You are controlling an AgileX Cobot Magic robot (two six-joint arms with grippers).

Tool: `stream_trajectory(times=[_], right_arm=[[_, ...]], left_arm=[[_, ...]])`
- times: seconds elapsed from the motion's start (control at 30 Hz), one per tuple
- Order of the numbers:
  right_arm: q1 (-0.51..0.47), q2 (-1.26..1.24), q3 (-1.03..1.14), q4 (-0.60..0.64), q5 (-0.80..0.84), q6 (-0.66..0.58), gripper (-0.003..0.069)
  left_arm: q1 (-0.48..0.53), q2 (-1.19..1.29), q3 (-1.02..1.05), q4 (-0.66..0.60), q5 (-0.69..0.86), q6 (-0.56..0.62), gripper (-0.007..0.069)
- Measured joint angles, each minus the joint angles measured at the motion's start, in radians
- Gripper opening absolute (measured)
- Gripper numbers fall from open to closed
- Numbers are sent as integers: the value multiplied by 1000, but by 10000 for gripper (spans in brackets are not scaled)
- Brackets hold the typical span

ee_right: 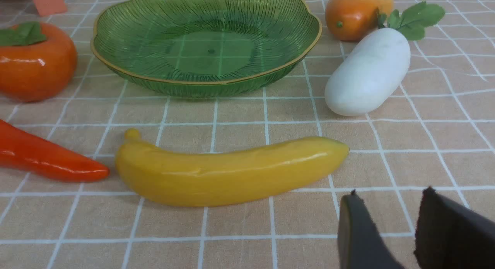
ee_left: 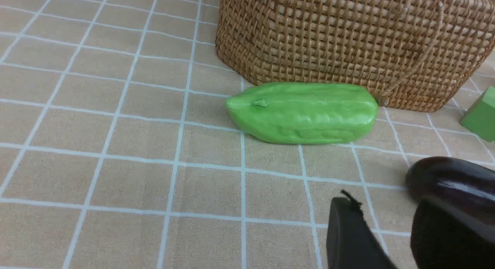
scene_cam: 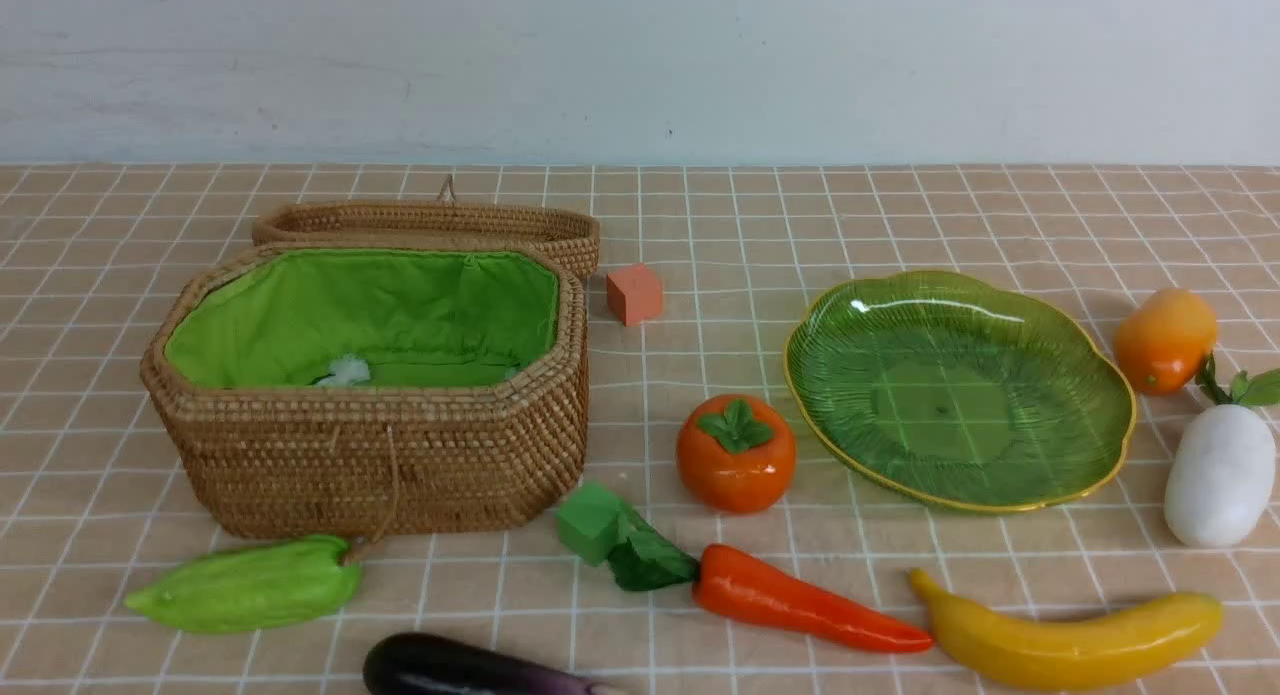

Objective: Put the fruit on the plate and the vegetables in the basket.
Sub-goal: Take a chayote with your left arm and place it on the basket on the left.

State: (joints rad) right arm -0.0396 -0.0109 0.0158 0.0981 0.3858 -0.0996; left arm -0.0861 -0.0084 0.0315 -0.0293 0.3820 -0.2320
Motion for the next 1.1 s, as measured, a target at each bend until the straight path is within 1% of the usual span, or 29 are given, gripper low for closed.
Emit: stream_trajectory(times=[0.9,0.93,1.0,1.03,1.07,1.1], right_arm=[[0,0,0,-1,0,0,242],[0,0,0,-1,0,0,242],[0,0,0,-1,0,0,242],[0,0,0,-1,0,0,242],[0,0,0,-1,0,0,242],[0,0,0,-1,0,0,242]], left_arm=[[0,0,0,0,-7,0,239],[0,0,0,-12,-30,-6,239],[0,0,0,-79,-85,-40,239],[0,0,0,-126,-115,-62,239],[0,0,0,-199,-152,-91,239],[0,0,0,-210,-158,-95,239]])
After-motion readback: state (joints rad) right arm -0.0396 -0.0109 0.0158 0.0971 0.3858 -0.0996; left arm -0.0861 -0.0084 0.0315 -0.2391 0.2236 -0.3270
